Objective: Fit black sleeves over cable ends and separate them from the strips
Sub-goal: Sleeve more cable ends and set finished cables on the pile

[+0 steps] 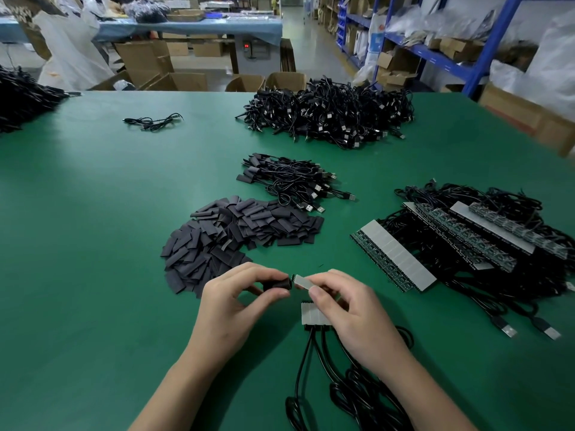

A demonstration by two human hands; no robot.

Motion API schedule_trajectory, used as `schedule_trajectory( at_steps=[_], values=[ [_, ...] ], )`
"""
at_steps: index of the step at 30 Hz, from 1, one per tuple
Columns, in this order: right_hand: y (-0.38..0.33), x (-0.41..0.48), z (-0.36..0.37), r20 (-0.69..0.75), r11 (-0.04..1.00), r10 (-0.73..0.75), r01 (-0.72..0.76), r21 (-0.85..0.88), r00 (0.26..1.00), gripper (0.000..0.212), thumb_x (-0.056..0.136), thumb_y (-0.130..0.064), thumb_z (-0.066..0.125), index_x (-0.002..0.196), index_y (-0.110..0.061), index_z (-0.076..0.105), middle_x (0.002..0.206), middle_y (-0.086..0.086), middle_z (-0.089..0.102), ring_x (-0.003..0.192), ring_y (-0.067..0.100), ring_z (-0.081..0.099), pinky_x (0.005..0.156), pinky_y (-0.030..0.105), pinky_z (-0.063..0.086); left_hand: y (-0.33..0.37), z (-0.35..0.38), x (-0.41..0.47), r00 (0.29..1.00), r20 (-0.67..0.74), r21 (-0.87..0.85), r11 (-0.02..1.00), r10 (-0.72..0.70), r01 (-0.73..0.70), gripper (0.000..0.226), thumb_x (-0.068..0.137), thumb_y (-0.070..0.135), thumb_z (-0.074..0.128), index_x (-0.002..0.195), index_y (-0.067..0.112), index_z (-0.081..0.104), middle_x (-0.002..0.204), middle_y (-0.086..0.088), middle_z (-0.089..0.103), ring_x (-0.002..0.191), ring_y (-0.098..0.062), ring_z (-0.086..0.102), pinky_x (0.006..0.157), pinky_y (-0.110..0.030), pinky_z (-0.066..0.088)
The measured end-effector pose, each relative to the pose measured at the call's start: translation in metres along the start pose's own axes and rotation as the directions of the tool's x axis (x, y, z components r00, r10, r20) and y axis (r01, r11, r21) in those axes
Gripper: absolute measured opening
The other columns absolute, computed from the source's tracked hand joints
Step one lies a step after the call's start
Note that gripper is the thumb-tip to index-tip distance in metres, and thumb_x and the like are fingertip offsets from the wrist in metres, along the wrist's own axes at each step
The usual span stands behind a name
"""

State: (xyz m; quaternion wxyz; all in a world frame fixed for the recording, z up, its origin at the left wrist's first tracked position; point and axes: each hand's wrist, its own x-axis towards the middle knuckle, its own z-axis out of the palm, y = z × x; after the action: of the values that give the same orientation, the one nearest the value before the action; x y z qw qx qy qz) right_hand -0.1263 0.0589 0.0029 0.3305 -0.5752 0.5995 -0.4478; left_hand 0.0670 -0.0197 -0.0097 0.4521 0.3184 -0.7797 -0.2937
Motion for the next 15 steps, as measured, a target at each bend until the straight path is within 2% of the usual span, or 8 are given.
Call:
schedule_trajectory(
  at_steps=[2, 6, 11, 15],
  values=[
    [0.0003, -0.0005, 0.0000, -0.005, 1.000, -0.010, 0.010, -0.018, 1.000, 0.019, 0.101, -0.030, 0.057, 0.107, -0.030, 0.075, 0.093, -0.012, 0.066, 0.090, 0.008, 0.065, 0.075, 0.015, 0.048, -0.0012, 0.0001, -0.0001, 1.000, -0.006, 0.003, 1.000, 0.000, 0.000, 0.014, 0.084, 0.026, 0.079, 0.098, 0.023, 0.079, 0.096, 0.018, 0.074, 0.089, -0.008, 0.071, 0.076, -0.015, 0.051],
    [0.0010, -0.0013, 0.0008, 0.003, 0.998, -0.018, 0.018, -0.056, 1.000, 0.018, 0.104, -0.022, 0.058, 0.106, -0.029, 0.075, 0.088, -0.013, 0.063, 0.081, 0.009, 0.062, 0.068, 0.014, 0.045, -0.0023, -0.0008, -0.0005, 1.000, -0.001, 0.007, 1.000, 0.004, -0.004, 0.015, 0.085, 0.028, 0.078, 0.099, 0.022, 0.080, 0.096, 0.017, 0.075, 0.090, -0.009, 0.072, 0.076, -0.016, 0.052],
    [0.0004, -0.0013, 0.0007, 0.003, 0.996, -0.039, 0.040, -0.083, 0.999, 0.017, 0.103, -0.021, 0.059, 0.105, -0.027, 0.075, 0.087, -0.010, 0.060, 0.079, 0.013, 0.061, 0.068, 0.024, 0.049, -0.0029, -0.0014, -0.0002, 1.000, 0.013, 0.028, 1.000, -0.002, 0.001, 0.015, 0.084, 0.028, 0.078, 0.099, 0.023, 0.080, 0.097, 0.018, 0.074, 0.089, -0.008, 0.071, 0.076, -0.016, 0.052],
    [0.0019, -0.0018, 0.0018, -0.003, 0.988, -0.065, 0.064, -0.137, 0.998, 0.017, 0.103, -0.018, 0.060, 0.105, -0.022, 0.076, 0.085, -0.010, 0.057, 0.078, 0.013, 0.058, 0.066, 0.017, 0.043, -0.0054, -0.0019, -0.0009, 0.999, 0.032, 0.076, 0.997, -0.019, 0.016, 0.013, 0.085, 0.031, 0.081, 0.098, 0.026, 0.080, 0.097, 0.021, 0.074, 0.089, -0.007, 0.071, 0.074, -0.023, 0.054]
  ],
)
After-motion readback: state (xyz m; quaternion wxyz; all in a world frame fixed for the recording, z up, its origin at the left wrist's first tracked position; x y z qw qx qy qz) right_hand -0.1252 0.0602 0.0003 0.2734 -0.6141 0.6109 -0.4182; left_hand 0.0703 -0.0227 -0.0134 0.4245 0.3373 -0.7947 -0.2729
